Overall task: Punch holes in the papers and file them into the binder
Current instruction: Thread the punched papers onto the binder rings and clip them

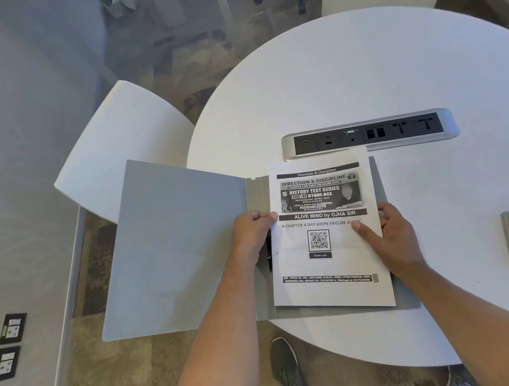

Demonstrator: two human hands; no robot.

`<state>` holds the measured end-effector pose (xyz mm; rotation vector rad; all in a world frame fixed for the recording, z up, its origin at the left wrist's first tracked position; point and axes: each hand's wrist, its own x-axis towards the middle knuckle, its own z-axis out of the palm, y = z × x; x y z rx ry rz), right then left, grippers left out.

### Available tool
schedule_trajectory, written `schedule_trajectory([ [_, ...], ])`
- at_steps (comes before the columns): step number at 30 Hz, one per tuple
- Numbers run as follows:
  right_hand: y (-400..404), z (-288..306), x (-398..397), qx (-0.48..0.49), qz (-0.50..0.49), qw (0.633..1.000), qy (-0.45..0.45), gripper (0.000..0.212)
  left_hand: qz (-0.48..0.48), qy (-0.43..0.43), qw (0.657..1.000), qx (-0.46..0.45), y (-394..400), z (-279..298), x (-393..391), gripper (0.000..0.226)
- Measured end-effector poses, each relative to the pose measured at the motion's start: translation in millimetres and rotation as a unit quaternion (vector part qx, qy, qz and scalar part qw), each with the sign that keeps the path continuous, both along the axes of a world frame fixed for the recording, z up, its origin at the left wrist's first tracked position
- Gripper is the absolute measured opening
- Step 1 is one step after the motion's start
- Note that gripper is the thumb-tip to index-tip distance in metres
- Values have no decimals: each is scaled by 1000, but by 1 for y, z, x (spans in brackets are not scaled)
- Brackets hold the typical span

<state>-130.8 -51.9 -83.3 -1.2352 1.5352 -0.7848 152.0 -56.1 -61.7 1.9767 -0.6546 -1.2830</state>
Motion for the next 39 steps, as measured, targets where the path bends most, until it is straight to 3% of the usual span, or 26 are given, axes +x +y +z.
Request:
schedule_trajectory([
  [7, 1, 1, 0, -3, -6, 1000, -3, 36, 3, 14, 999, 45, -7, 5, 0, 21],
  [12, 2, -3, -2, -17, -5, 1000, 19, 36, -3, -5, 1000, 22, -6, 2, -5, 25],
  [22, 2, -4, -4, -12, -7, 999, -31, 54, -1, 18, 999, 31, -3, 8, 0, 16],
  [29, 3, -3, -6, -15, -5, 999, -45, 54, 9, 20, 996, 85, -10, 12, 3, 12],
  [39, 3, -4, -7, -26, 8, 999, -36, 61, -25, 12, 996, 89, -13, 19, 6, 8],
])
